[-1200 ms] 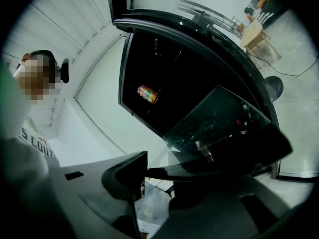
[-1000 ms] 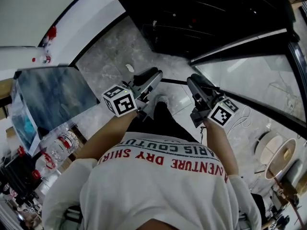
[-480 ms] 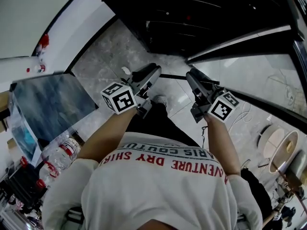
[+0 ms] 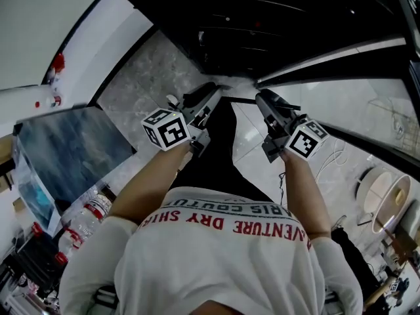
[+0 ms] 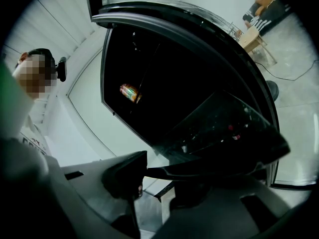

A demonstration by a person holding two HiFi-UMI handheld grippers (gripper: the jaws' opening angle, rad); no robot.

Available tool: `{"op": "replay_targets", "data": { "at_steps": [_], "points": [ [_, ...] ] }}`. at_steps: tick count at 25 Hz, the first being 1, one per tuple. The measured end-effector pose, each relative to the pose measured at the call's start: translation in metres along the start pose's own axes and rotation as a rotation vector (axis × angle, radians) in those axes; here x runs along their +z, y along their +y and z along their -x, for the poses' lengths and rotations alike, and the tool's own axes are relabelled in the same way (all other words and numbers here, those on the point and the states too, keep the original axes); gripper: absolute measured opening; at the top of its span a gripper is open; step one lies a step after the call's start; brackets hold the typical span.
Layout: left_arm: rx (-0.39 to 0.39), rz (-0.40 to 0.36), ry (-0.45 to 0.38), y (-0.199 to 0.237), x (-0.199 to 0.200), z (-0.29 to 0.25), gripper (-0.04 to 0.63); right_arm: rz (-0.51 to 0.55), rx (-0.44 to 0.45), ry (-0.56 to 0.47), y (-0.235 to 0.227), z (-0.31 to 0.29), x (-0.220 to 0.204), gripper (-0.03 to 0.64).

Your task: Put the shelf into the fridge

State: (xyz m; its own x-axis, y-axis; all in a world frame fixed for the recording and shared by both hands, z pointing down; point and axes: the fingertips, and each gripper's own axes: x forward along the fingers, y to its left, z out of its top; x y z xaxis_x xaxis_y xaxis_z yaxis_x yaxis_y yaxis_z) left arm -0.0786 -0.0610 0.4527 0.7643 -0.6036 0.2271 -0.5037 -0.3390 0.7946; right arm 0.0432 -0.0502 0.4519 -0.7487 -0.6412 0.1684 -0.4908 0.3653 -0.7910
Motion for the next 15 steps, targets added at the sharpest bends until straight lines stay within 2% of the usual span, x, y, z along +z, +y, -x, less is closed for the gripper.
{"op": "replay_targets", "data": {
  "at_steps": [15],
  "points": [
    [0.002,-0.003,0.013,0.021,0.01,-0.017,0.14,-0.029,-0.013,-0.004,-0.021,-0.018,0.005,0.141]
  ]
}}
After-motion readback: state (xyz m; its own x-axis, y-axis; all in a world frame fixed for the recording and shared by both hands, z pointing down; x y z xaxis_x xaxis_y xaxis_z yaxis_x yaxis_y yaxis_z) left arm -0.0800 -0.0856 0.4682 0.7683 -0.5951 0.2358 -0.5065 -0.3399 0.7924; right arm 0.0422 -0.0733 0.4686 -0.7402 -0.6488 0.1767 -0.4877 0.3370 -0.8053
